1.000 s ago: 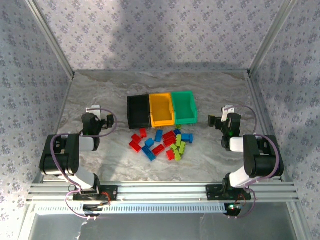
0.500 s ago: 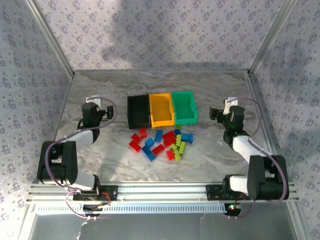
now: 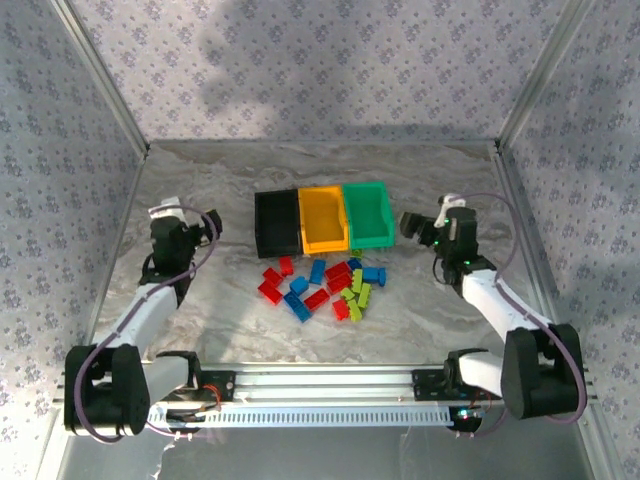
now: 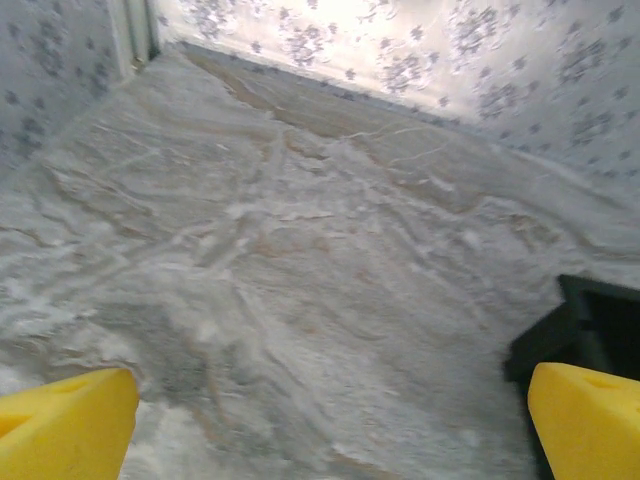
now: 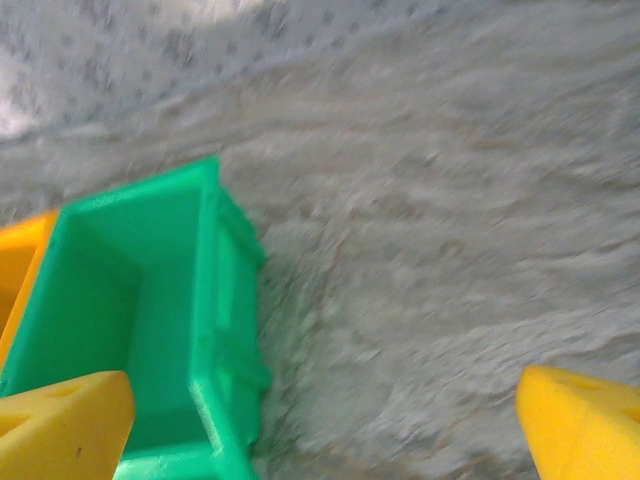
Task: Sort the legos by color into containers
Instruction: Move the container to the top-center of the table.
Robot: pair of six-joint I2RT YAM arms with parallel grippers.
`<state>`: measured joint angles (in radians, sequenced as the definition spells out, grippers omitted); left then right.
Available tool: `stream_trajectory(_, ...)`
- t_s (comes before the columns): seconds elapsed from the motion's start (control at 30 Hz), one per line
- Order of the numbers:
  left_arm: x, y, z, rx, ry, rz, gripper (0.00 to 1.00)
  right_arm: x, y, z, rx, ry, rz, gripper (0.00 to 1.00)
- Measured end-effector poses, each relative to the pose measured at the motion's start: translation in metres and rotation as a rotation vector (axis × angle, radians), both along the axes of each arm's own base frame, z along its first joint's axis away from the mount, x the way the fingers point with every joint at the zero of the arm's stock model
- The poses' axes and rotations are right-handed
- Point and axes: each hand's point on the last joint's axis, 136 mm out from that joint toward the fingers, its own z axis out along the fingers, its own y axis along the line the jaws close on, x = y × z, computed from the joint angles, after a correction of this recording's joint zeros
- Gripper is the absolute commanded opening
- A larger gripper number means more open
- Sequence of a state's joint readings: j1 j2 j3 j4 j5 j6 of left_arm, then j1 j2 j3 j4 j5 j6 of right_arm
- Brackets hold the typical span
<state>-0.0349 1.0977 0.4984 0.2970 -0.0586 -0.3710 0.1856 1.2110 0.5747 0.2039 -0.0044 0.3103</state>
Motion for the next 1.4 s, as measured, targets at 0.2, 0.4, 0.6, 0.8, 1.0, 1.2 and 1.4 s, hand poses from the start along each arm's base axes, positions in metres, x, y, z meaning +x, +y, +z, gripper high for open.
stream_trajectory(0.2, 0.0, -0.04, -0.035, -0.125, 0.181, -0.12, 0.99, -0.01, 0.038, -0.019, -0.06, 0.046, 0.074, 1.0)
stream_trajectory(0.4, -0.005, -0.096, -0.046, -0.12, 0.259, -0.276, 1.0, -0.004, 0.051, -0.047, -0.062, 0.162, 0.103, 1.0)
stream_trajectory(0.6, -0.007, -0.103, -0.07, -0.102, 0.328, -0.297, 1.0, -0.004, 0.068, -0.051, -0.023, 0.188, 0.168, 1.0)
stream_trajectory(0.8, -0.005, -0.104, -0.067, -0.101, 0.308, -0.302, 1.0, -0.004, 0.086, -0.062, 0.018, 0.231, 0.242, 1.0)
stream_trajectory(1.0, -0.004, -0.104, -0.067, -0.101, 0.304, -0.302, 1.0, -0.001, 0.119, -0.067, 0.009, 0.254, 0.338, 1.0)
stream_trajectory(1.2, -0.008, -0.102, -0.068, -0.098, 0.299, -0.298, 1.0, -0.004, 0.139, -0.061, -0.009, 0.236, 0.403, 1.0)
stream_trajectory(1.4, -0.009, -0.102, -0.068, -0.099, 0.291, -0.299, 0.99, -0.002, 0.134, -0.06, -0.02, 0.229, 0.39, 1.0)
